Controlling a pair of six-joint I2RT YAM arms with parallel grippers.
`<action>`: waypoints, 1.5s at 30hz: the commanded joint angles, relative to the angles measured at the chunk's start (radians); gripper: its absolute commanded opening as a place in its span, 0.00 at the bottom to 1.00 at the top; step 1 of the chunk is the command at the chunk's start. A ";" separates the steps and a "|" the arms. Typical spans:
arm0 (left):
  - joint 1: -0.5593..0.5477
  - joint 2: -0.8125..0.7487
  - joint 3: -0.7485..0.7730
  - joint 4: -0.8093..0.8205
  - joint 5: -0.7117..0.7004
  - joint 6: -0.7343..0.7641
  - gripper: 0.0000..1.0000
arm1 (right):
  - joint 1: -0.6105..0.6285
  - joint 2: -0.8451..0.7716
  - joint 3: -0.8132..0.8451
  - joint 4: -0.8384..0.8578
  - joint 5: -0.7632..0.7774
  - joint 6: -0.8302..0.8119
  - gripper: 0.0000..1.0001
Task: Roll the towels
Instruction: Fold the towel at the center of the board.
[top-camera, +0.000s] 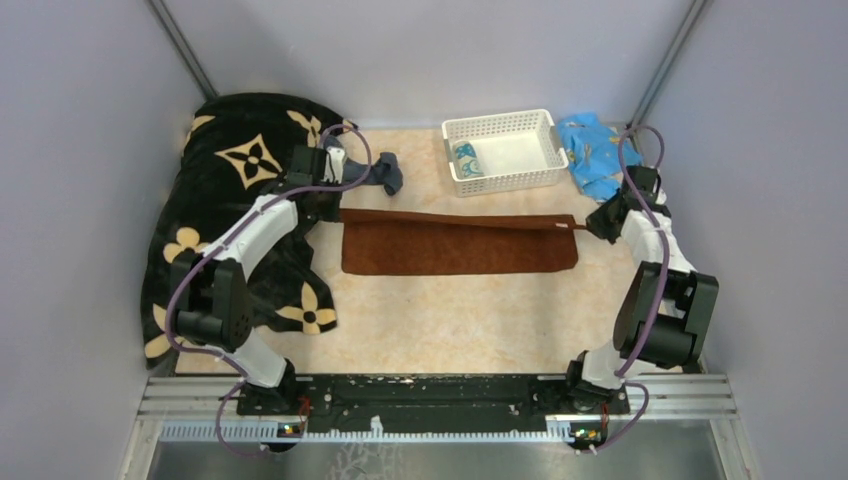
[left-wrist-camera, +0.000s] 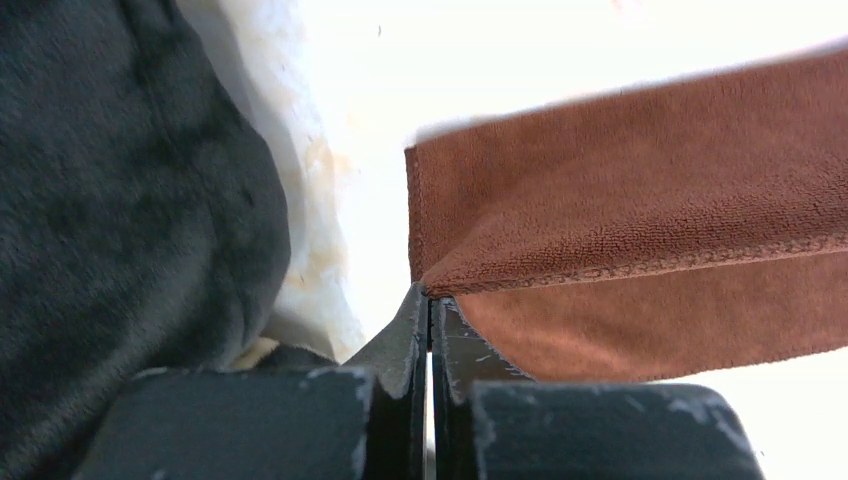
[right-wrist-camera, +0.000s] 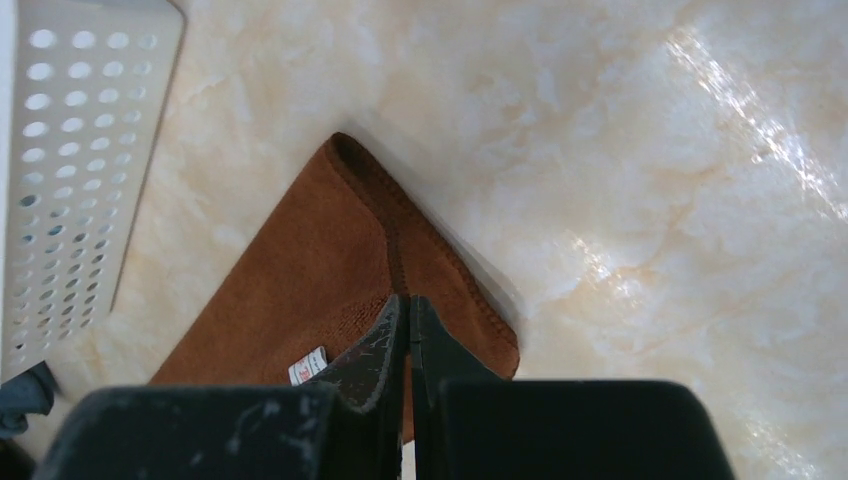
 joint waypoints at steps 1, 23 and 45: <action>0.013 -0.057 -0.070 -0.025 -0.010 -0.063 0.00 | -0.032 -0.055 -0.060 0.032 0.114 0.030 0.00; 0.007 -0.007 -0.234 -0.055 0.076 -0.191 0.02 | -0.072 -0.047 -0.208 0.093 0.049 0.034 0.00; 0.002 -0.092 -0.251 -0.104 0.084 -0.214 0.08 | -0.073 -0.176 -0.254 0.035 0.029 0.025 0.00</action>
